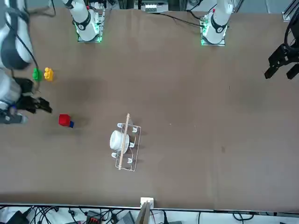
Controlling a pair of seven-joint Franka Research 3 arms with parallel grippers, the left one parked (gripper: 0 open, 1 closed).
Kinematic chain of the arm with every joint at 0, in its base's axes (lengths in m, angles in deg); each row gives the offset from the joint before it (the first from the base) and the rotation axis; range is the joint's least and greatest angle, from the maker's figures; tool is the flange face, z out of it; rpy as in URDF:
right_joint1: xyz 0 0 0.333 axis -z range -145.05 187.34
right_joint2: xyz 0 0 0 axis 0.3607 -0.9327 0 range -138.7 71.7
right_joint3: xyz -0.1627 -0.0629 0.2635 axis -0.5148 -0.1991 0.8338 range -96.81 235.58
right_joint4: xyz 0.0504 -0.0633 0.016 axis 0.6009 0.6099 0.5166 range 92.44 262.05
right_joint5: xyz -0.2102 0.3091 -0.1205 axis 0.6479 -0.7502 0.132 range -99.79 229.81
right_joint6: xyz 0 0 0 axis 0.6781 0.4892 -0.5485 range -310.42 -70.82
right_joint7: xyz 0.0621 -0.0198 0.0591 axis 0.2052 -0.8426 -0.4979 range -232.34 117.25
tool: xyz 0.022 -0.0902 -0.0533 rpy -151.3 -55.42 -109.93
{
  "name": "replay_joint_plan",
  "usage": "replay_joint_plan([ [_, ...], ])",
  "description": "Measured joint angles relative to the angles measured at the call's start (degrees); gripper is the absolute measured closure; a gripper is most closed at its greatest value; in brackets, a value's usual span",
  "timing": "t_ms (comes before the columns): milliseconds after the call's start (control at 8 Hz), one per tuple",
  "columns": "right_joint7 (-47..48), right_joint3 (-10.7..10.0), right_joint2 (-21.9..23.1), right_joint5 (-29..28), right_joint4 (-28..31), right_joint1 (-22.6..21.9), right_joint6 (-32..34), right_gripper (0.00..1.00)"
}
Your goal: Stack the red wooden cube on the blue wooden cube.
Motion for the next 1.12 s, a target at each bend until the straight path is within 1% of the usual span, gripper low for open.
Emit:
replay_joint_plan([
  [125,0.01,-0.01,0.5,-0.01,-4.87,0.02,4.05,0.0],
  [250,0.01,-0.11,0.6,-0.01,-7.43,0.08,5.21,0.0],
  [375,0.0,-0.11,1.16,0.01,-8.73,0.06,5.43,0.0],
  [500,0.0,0.08,2.53,-0.01,-9.16,-0.03,6.26,0.0],
  [750,0.03,0.49,4.08,-0.06,-9.01,-0.61,10.6,0.0],
  [875,0.04,0.49,4.09,0.01,-8.35,-0.84,11.22,0.0],
  [1125,0.83,0.49,4.15,2.68,-6.11,-1.04,10.51,0.0],
])
